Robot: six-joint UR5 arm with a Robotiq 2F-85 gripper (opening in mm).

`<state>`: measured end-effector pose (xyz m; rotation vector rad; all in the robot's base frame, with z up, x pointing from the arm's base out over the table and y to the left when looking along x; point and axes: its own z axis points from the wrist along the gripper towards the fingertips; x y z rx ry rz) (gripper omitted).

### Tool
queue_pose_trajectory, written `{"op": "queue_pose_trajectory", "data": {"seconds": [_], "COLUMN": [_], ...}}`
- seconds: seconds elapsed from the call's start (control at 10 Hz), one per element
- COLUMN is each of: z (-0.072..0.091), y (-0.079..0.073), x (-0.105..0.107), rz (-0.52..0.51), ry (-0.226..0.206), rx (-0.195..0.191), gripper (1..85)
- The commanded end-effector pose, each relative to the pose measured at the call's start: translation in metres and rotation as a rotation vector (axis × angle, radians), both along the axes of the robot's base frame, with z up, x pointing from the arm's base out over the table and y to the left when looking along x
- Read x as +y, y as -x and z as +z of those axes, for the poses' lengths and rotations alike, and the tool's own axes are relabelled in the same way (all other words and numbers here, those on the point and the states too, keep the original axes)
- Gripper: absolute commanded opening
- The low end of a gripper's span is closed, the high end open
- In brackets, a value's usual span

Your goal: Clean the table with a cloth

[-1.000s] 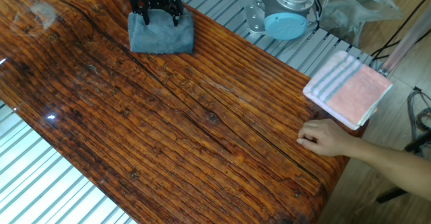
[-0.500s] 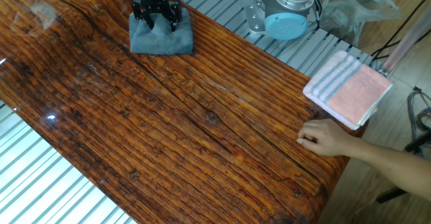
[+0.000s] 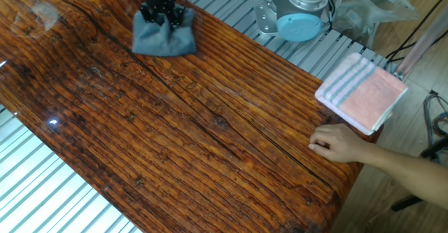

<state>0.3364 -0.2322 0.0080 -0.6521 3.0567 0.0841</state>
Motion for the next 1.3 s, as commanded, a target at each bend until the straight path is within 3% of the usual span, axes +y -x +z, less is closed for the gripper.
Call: {"op": "queue_pose_trajectory", "data": {"seconds": [0.0,0.2,0.4,0.6,0.7,0.8,1.0,1.2], "z": [0.007,0.004,0.009,0.014,0.012,0.006,-0.007,-0.006], "y": [-0.032,-0.062,-0.083,-0.088,-0.09,-0.097,-0.098,-0.1], "x": [0.006,0.01,0.031,0.06,0.075,0.087,0.103,0.071], "rz": [-0.007,0.029,0.021,-0.005,-0.01,-0.004,-0.026,-0.019], "ry": [0.04,0.016,-0.028,-0.059,-0.095,-0.114,-0.125,-0.04], "rx": [-0.014,-0.031,-0.039,-0.038,-0.047,-0.083,-0.115,-0.111], "gripper": [1.0,1.0,1.0,1.0,1.0,1.0,1.0,1.0]}}
